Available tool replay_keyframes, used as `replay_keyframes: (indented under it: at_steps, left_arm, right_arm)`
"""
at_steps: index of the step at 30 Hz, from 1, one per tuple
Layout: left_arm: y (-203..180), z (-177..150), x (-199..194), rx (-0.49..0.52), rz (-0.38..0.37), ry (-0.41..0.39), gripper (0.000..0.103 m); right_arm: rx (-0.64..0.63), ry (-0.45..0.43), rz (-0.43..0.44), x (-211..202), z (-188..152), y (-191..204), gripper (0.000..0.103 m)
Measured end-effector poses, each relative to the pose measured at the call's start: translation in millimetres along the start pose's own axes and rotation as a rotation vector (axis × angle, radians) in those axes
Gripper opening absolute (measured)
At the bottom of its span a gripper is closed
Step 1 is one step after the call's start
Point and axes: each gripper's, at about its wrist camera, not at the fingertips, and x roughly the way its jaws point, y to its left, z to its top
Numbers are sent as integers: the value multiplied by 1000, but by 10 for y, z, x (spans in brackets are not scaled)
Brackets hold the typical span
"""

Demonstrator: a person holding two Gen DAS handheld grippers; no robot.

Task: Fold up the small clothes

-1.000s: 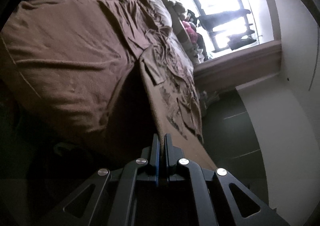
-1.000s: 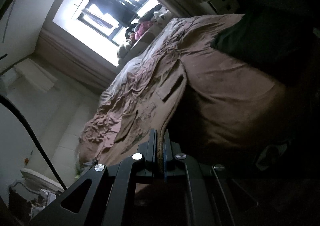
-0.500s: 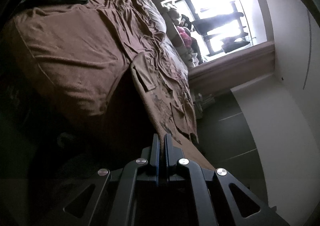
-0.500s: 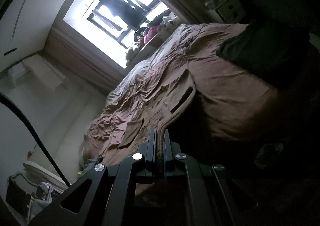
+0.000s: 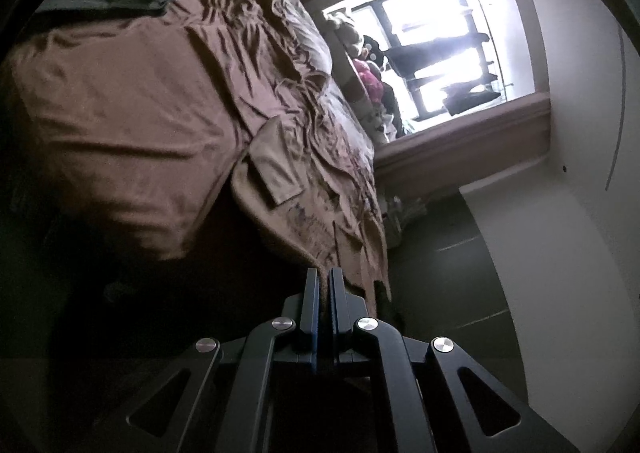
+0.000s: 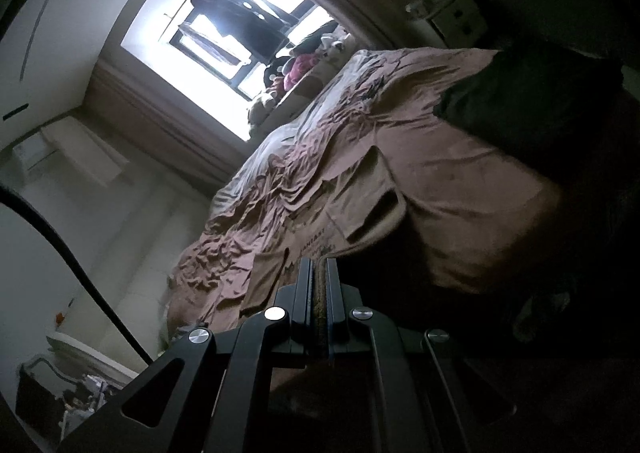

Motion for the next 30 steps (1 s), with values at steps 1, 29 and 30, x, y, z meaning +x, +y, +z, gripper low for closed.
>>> replay_keyframes:
  at_steps: [1, 29, 30]
  left_arm:
    - [-40, 49, 22, 0, -7, -7, 4]
    - [-516, 1305, 1468, 9, -7, -26, 4]
    - [-519, 1342, 1529, 7, -1, -24, 4]
  right_arm:
    - [1, 0, -1, 36, 39, 4, 2]
    - [89, 74, -5, 1528, 1067, -22, 2]
    - [91, 79, -12, 1595, 1103, -31, 2]
